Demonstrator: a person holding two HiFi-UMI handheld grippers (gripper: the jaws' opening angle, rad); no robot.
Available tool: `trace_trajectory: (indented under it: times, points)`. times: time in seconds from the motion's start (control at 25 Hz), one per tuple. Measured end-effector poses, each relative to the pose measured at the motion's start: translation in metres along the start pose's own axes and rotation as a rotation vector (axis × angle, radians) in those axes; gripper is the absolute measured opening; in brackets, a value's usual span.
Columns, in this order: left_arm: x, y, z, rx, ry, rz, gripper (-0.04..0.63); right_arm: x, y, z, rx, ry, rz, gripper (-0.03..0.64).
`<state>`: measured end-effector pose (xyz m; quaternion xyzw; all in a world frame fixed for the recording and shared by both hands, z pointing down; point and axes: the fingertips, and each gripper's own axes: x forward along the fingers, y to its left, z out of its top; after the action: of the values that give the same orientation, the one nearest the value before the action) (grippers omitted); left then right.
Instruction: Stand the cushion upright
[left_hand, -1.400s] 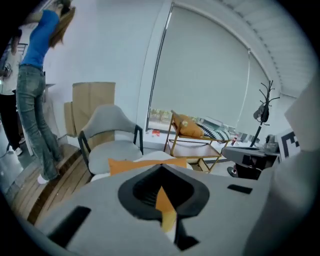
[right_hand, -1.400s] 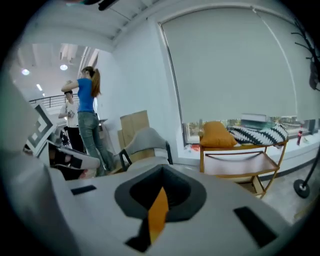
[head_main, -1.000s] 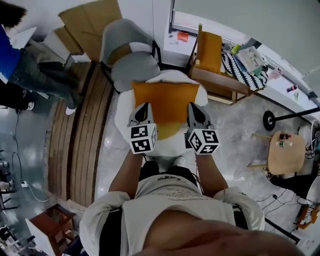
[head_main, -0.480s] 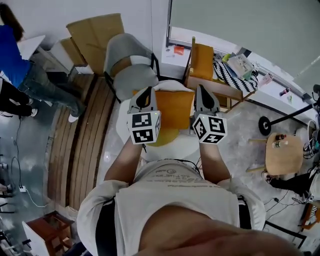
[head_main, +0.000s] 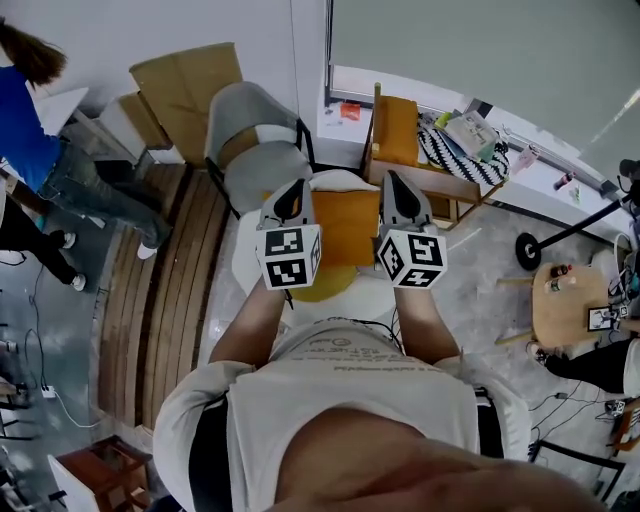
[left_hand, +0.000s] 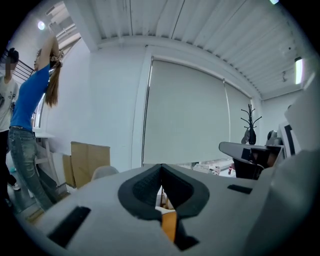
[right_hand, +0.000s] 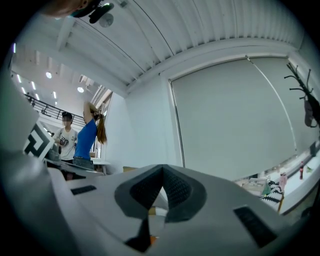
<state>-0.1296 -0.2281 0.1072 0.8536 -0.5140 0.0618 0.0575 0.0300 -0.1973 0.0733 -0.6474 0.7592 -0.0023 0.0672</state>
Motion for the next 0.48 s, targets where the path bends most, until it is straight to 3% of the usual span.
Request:
trace_trajectory:
  times: [0.48]
  points:
    - [-0.004,0.013,-0.010,-0.056,0.019,0.006,0.021,0.000,0.015,-0.014,0.002,0.034,0.024,0.026]
